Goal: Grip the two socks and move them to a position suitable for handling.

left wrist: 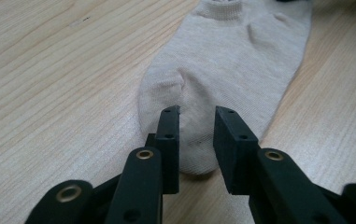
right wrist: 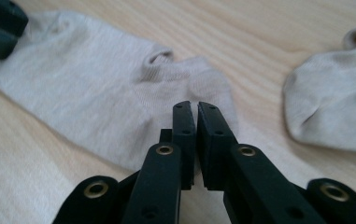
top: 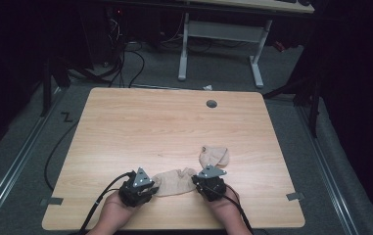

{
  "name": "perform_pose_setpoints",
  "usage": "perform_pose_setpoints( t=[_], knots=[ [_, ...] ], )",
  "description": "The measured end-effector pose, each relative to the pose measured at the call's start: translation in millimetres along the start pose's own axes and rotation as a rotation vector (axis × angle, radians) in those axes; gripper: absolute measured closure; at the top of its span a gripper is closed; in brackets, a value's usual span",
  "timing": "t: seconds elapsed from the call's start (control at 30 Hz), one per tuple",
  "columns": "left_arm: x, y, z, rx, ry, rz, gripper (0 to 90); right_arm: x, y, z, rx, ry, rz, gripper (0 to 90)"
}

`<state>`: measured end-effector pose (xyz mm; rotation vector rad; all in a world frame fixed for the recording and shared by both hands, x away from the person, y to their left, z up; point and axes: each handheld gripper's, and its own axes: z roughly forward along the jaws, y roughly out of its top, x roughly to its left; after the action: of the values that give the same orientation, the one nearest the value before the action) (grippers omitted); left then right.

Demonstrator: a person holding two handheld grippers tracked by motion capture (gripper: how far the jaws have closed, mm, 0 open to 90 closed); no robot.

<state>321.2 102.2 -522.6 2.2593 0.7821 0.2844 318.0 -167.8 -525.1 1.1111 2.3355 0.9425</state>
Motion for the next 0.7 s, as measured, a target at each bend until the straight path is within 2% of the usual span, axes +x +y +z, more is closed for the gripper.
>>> perform_pose_setpoints(
  t=[0.13, 0.17, 0.27, 0.3, 0.33, 0.37, 0.4, 0.43, 0.47, 0.5, 0.53, 0.57, 0.6, 0.63, 0.67, 0.7],
  knots=[
    [-2.9, -3.2, -3.7, 0.005, -0.019, 0.005, 70.2, 5.6, -8.5, -10.1, 0.006, 0.026, -0.003, 86.0],
    [-9.2, -7.0, -8.7, 0.018, -0.041, 0.024, 70.2, 11.5, -16.6, -18.8, 0.005, 0.051, 0.002, 85.9],
    [-15.7, -8.5, -13.3, 0.033, -0.036, 0.051, 68.6, 19.9, -24.4, -28.5, 0.009, 0.061, -0.01, 83.3],
    [-15.7, -8.5, -13.3, 0.033, -0.036, 0.051, 67.9, 19.9, -24.4, -28.5, 0.009, 0.061, -0.01, 83.3],
    [-15.1, -7.2, -16.5, 0.018, -0.037, 0.035, 67.2, 19.7, -24.2, -36.0, -0.033, 0.054, -0.016, 81.7],
    [-15.1, -7.2, -16.5, 0.018, -0.037, 0.035, 66.6, 19.7, -24.2, -36.0, -0.033, 0.054, -0.016, 81.7],
    [-13.3, -6.2, -19.4, -0.005, -0.038, 0.018, 66.6, 17.7, -23.0, -39.5, -0.054, 0.048, -0.004, 81.1],
    [-9.9, -5.1, -24.3, -0.038, -0.031, 0.005, 65.3, 6.6, -20.5, -46.4, -0.092, 0.009, 0.022, 82.0],
    [-9.9, -5.1, -24.3, -0.038, -0.031, 0.005, 64.7, 6.6, -20.5, -46.4, -0.092, 0.009, 0.022, 82.0],
    [-3.9, -5.0, -30.3, -0.074, -0.01, -0.007, 63.8, -7.6, -20.2, -48.7, -0.095, -0.058, 0.022, 86.1],
    [-3.9, -5.0, -30.3, -0.074, -0.01, -0.007, 62.9, -7.6, -20.2, -48.7, -0.095, -0.058, 0.022, 86.1],
    [2.1, -5.8, -32.9, -0.094, 0.006, -0.027, 61.7, -26.0, -18.8, -48.9, -0.096, -0.121, 0.034, 89.9],
    [2.1, -5.8, -32.9, -0.094, 0.006, -0.027, 60.7, -26.0, -18.8, -48.9, -0.096, -0.121, 0.034, 89.9],
    [6.7, -6.6, -33.9, -0.102, 0.017, -0.036, 59.4, -46.5, -14.5, -47.7, -0.092, -0.166, 0.068, 90.0],
    [10.1, -7.3, -34.0, -0.107, 0.031, -0.044, 59.4, -46.5, -14.5, -47.7, -0.092, -0.166, 0.068, 90.0],
    [16.2, -9.2, -34.1, -0.111, 0.055, -0.05, 58.0, -63.5, -9.4, -43.2, -0.087, -0.209, 0.084, 89.9]
  ],
)
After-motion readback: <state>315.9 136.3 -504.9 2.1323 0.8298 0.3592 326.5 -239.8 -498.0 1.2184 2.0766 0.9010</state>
